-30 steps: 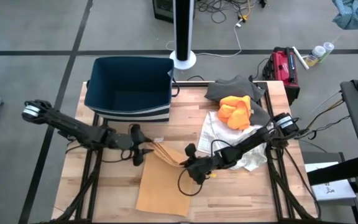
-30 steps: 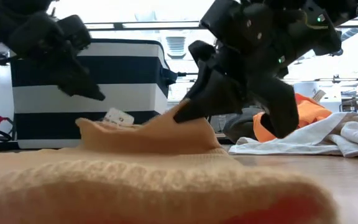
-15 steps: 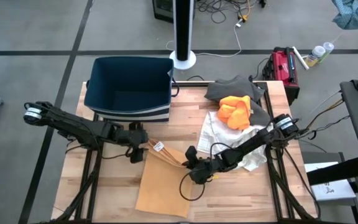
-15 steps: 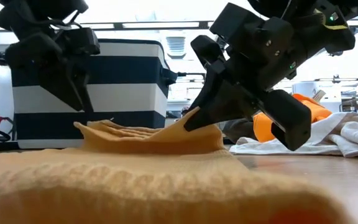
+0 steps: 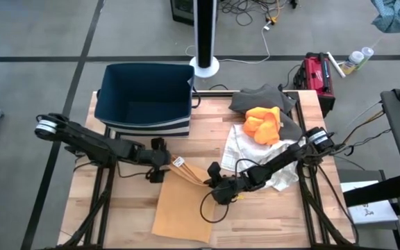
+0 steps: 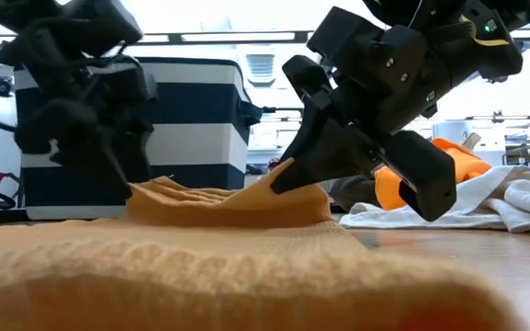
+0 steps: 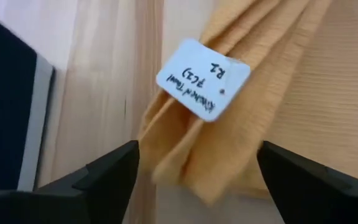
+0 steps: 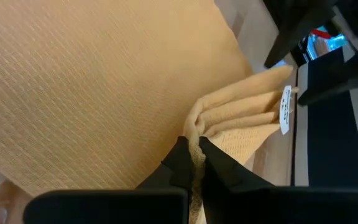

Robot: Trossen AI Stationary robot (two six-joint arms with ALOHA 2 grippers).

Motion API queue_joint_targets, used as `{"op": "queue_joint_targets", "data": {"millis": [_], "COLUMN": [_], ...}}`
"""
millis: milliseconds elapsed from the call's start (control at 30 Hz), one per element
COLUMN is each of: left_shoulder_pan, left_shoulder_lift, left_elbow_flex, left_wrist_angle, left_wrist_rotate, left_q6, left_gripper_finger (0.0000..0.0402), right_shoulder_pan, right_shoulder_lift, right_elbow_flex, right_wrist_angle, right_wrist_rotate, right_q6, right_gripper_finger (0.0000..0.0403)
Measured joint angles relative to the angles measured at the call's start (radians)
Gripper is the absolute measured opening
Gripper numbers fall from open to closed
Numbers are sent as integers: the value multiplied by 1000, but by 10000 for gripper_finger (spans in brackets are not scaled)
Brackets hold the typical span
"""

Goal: Fold towel
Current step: Fold the yellow kitchen towel

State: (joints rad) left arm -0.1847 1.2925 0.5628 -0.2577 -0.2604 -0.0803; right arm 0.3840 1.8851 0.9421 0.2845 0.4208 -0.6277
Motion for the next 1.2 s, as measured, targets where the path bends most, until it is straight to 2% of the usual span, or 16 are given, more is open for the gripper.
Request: {"op": "queue_joint_targets", "data": {"millis": [167,433,633,900,1200], "left_shoulder_pan": [8,34,55,118,135], "left_shoulder_lift": [70,137,197,219,224], "left_elbow_flex": [69,147,190,224,224], "left_wrist_angle": [-38,-105,-129,-202,-213], "left_wrist_rotate": [-21,2,61,51,191], "left_q6": [64,193,226,241,254], "left_gripper_finger": [326,306,303,309,304], "right_shoulder_pan": [6,6,6,37,55], "right_shoulder_lift": [0,0,0,0,15], "right_elbow_flex": [0,0,0,1,0], "right_wrist_angle": [-1,-4,-12,-11,-32], "right_wrist_rotate": [0,3,96,96,74], "right_q6": [-68,-272,-408,-478,-519], "right_gripper_finger": [8,8,8,8,8]}}
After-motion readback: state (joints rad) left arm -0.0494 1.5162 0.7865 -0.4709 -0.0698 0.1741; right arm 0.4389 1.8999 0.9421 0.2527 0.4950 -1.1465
